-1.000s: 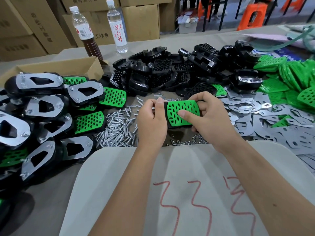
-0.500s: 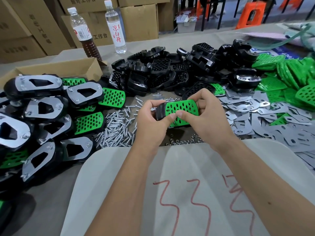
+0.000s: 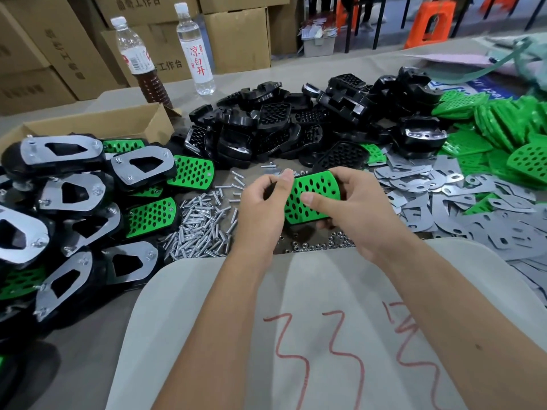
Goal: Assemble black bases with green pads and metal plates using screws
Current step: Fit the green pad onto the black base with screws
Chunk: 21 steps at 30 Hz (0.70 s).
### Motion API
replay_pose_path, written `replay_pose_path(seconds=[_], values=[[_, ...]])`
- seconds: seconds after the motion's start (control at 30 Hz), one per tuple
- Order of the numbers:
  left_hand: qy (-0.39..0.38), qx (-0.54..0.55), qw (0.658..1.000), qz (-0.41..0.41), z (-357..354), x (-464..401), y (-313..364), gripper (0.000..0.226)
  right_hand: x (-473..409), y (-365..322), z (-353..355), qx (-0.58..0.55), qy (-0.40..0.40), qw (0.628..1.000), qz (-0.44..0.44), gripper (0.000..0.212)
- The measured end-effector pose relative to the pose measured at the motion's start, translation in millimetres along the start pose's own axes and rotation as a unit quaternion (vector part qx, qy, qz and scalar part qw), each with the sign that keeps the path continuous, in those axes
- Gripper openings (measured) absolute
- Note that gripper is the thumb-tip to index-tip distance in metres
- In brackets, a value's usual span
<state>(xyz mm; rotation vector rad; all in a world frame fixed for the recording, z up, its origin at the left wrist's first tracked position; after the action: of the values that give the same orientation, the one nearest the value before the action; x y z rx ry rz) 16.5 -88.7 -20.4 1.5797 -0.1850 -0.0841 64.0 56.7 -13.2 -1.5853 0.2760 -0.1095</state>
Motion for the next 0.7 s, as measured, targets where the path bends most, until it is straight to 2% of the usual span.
replay_pose_path(seconds=[0.13, 0.23, 0.3, 0.37, 0.47, 0.53, 0.6, 0.7], values=[[0.006, -0.004, 0.999, -0.042, 0, -3, -1, 0.035, 1, -2, 1, -0.061, -0.028, 0.997, -0.039, 0.025], [0.006, 0.028, 0.999, -0.027, -1, -2, 0, 0.03, 2, -4, 0, -0.108, -0.068, 0.99, -0.055, 0.041], [0.001, 0.062, 0.998, -0.008, -3, 0, 2, 0.03, 3, -5, -1, -0.135, -0.081, 0.986, -0.051, 0.039], [-0.006, 0.099, 0.995, 0.015, -5, 3, 5, 0.036, 2, -3, 0, -0.172, -0.085, 0.98, -0.049, 0.038], [-0.035, 0.129, 0.99, 0.039, -6, 8, 12, 0.061, 2, -1, 1, -0.199, -0.087, 0.975, -0.042, 0.032], [-0.044, 0.129, 0.99, 0.034, -7, 10, 13, 0.064, 2, -1, 1, -0.21, -0.086, 0.973, -0.042, 0.031], [-0.049, 0.118, 0.991, 0.028, -6, 10, 13, 0.056, 1, 0, 2, -0.209, -0.071, 0.974, -0.044, 0.038], [-0.11, 0.112, 0.987, 0.03, 1, 6, 10, 0.033, -3, -2, 6, -0.176, -0.026, 0.984, -0.027, 0.05]])
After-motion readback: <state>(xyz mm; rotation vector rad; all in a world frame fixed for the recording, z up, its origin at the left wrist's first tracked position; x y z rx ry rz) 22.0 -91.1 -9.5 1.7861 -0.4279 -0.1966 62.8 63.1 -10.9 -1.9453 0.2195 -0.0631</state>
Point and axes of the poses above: each hand's wrist, its own x-axis away from the middle knuckle, its own z-axis out of the back of the hand, y = z × x, the point moved 2 cm from there along -x, towards the middle knuckle, and after that the axes turned 3 degrees about z, right-handed, at the moved point
